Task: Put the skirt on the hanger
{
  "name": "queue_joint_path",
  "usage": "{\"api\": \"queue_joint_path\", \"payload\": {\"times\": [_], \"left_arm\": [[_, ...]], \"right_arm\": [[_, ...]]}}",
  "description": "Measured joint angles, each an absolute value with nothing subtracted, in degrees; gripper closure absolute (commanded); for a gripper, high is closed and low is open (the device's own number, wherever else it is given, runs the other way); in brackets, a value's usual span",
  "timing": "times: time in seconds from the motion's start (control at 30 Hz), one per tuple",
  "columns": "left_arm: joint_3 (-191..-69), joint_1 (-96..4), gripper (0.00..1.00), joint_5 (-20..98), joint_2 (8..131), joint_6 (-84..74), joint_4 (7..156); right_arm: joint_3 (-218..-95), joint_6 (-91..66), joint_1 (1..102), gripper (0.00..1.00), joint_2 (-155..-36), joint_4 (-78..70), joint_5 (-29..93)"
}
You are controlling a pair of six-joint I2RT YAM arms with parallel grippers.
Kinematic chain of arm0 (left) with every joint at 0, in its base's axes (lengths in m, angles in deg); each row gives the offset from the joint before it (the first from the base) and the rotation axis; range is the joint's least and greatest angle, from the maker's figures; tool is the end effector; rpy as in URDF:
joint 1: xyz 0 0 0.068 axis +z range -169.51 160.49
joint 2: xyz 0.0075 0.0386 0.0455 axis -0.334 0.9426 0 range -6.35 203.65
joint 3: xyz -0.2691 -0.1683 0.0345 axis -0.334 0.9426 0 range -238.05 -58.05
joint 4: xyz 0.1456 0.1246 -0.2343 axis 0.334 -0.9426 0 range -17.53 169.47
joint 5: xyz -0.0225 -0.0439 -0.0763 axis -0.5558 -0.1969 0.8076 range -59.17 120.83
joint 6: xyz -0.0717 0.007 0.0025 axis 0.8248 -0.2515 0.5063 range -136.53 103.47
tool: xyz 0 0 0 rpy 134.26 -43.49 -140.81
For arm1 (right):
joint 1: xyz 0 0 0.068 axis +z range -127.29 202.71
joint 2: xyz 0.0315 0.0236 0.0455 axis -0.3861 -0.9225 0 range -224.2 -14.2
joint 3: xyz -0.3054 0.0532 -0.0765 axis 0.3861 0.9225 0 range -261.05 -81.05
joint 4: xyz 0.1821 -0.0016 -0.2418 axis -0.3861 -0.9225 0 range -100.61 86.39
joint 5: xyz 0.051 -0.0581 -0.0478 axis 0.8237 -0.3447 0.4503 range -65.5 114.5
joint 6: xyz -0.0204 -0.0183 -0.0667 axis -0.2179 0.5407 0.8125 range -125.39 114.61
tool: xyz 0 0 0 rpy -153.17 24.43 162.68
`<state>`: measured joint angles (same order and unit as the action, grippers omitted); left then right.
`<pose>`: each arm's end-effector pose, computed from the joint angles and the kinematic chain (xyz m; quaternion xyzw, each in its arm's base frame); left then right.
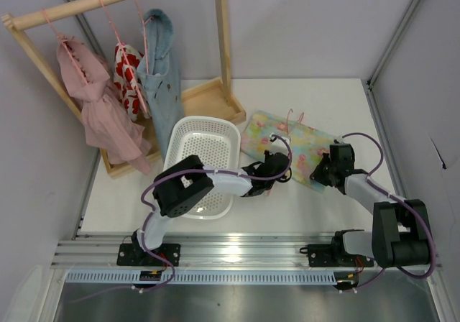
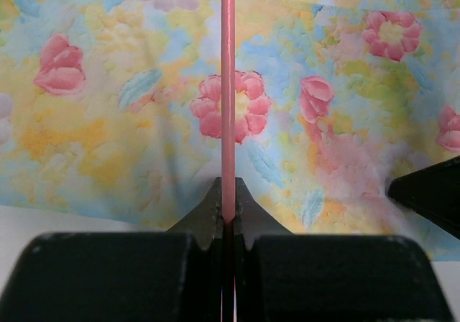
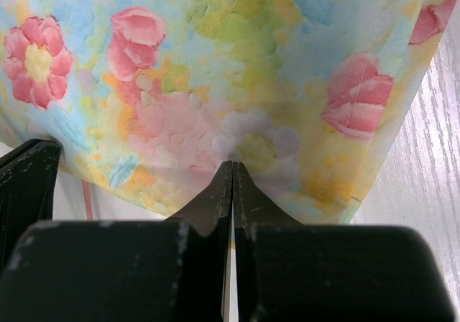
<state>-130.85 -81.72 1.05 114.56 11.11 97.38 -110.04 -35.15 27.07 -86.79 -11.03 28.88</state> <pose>0.2716 -0.4517 0.1430 0.1265 0.8380 -0.1825 0.4985 0.2598 0.0244 0.1517 0.1947 0.9218 0.1322 0.3082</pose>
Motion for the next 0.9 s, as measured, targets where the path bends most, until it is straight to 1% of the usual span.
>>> {"api": "queue_joint_path", "payload": {"times": [0.33,0.43,0.53,0.6,0.63,0.67,0.9], "left_arm": [[-129.7,-81.9,1.0,1.6,114.6,6.8,98.7],[-129.7,-81.9,1.0,1.5,114.5,6.2,98.7],[-129.7,-81.9,1.0,1.5,113.7,5.2,98.0],[-129.7,-81.9,1.0,1.4,112.8,4.3,97.2],[-129.8,-81.9,1.0,1.4,112.0,3.9,96.4],[-130.1,-81.9,1.0,1.4,111.2,3.6,95.5],[-135.7,-81.9,1.0,0.2,106.5,2.4,88.8]], "right_arm": [[-110.1,-34.9,27.0,1.0,-87.9,-10.6,29.6],[-110.9,-34.3,27.0,0.96,-86.2,-12.7,30.1],[-113.7,-33.9,27.0,0.87,-83.3,-16.0,30.8],[-116.2,-33.8,27.0,0.84,-81.3,-18.4,31.2],[-117.8,-33.8,27.0,0.8,-80.2,-19.5,31.3],[-119.5,-33.7,26.9,0.73,-78.9,-20.7,31.4],[-127.4,-33.6,25.3,0.71,-73.5,-27.2,27.7]]}}
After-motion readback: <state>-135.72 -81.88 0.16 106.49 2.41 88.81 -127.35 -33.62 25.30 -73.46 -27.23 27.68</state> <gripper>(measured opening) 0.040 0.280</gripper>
